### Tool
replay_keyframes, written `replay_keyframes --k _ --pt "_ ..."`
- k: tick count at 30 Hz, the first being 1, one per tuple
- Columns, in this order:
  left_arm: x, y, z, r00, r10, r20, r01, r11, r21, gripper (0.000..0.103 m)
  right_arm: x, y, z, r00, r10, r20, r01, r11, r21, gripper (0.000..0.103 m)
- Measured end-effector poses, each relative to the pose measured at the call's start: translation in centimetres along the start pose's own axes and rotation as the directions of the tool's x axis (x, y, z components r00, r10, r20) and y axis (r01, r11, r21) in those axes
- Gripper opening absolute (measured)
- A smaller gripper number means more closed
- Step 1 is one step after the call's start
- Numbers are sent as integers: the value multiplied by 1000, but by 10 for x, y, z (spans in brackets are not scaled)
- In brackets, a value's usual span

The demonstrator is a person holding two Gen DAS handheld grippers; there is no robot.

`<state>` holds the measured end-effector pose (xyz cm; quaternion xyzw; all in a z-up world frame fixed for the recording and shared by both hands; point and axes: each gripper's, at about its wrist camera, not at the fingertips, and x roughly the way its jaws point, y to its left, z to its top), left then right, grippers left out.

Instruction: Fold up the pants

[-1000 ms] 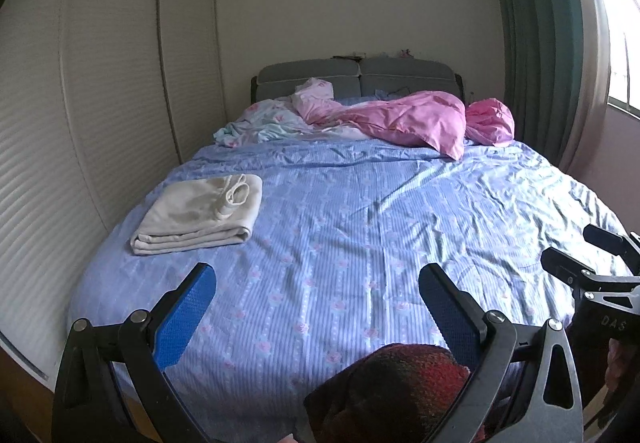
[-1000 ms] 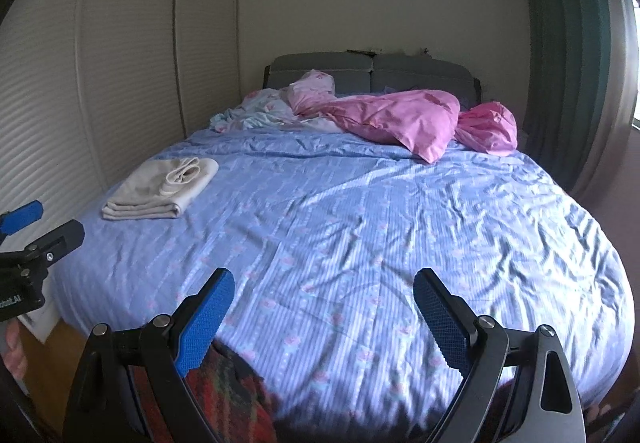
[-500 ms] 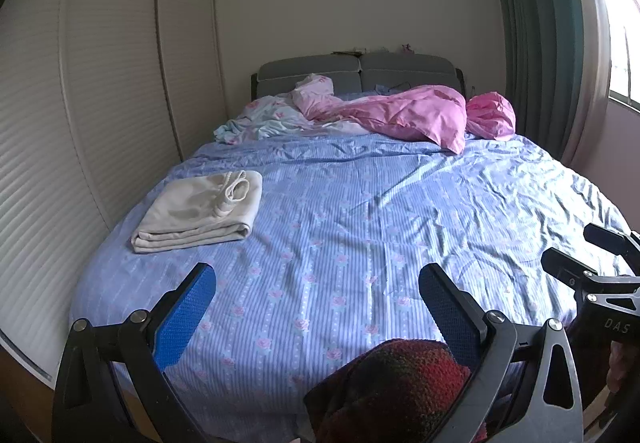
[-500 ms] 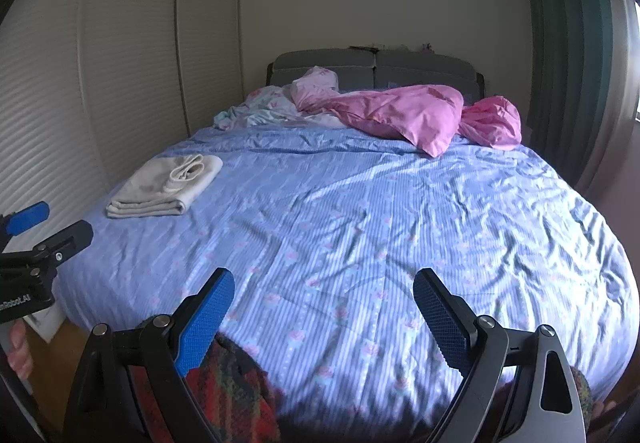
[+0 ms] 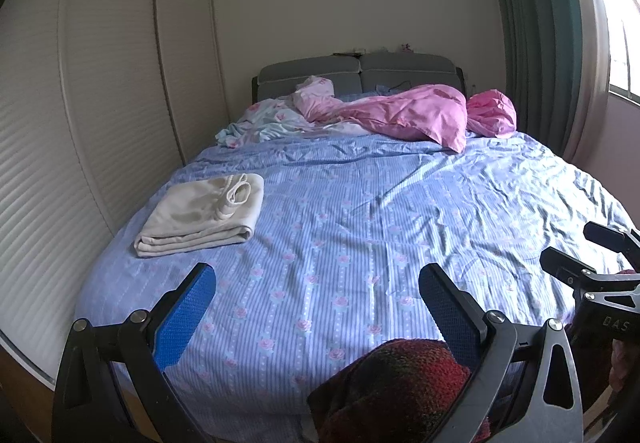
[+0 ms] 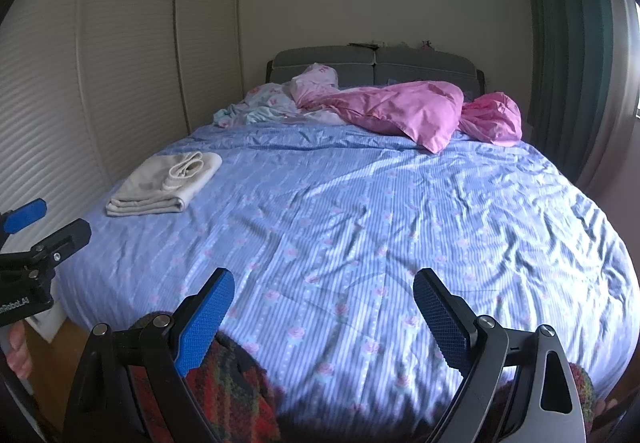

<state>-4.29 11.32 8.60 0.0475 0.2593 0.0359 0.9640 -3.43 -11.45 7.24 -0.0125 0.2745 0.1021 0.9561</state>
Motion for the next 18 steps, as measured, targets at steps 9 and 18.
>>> replay_keyframes --k 9,18 --pt "0 1 2 1000 2 0 -2 1000 3 103 1 -2 -2 1000 -4 -3 4 1000 5 92" --pt "1 2 2 1000 4 -1 -4 1000 6 103 5 -4 -2 1000 1 -12 -1 1000 13 92"
